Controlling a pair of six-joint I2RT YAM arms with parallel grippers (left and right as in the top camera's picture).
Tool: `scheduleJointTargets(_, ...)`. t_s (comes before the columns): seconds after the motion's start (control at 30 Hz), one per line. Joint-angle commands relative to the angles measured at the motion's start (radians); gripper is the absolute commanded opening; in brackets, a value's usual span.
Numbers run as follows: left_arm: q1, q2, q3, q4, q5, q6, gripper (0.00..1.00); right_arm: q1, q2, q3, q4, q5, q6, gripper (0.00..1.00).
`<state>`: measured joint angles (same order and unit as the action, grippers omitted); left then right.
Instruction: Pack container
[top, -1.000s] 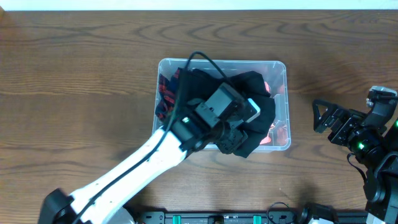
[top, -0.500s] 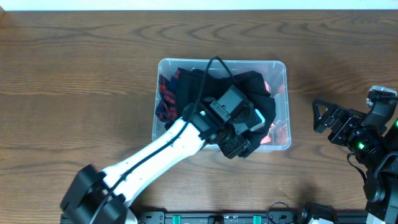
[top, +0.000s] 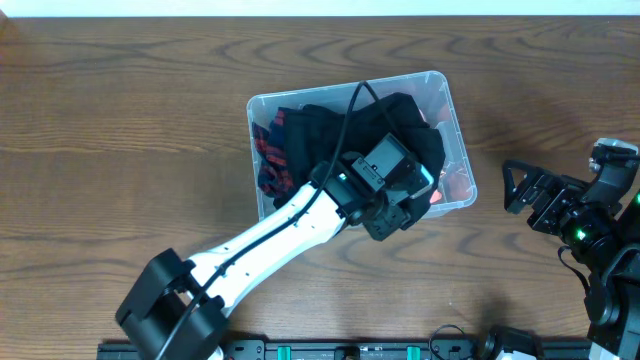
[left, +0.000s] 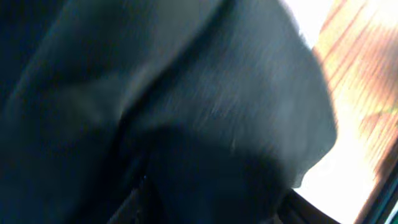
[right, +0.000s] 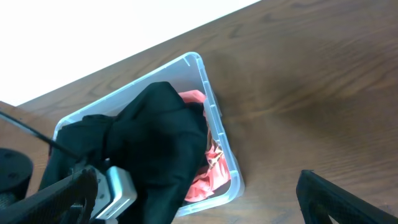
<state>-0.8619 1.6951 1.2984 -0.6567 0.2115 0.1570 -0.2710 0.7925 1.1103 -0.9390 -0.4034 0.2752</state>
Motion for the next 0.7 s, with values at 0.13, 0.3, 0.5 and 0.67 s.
scheduleJointTargets(0.13,0.014,-0.197,-0.023,0.074,-0.089,-0.013,0.57,-0.010,-0.002,0.008,0.000,0.004,0.001,0.99)
scheduleJointTargets(0.3,0.015,-0.174,-0.023,0.162,-0.093,-0.013,0.11,-0.010,-0.002,0.008,0.000,0.004,0.001,0.99)
scheduleJointTargets(0.5,0.014,-0.035,-0.023,0.180,-0.070,-0.012,0.06,-0.010,-0.002,0.008,0.000,0.004,0.001,0.99)
scheduleJointTargets(0.67,0.015,0.108,-0.023,0.180,-0.063,-0.008,0.06,-0.010,-0.002,0.008,0.000,0.004,0.001,0.99)
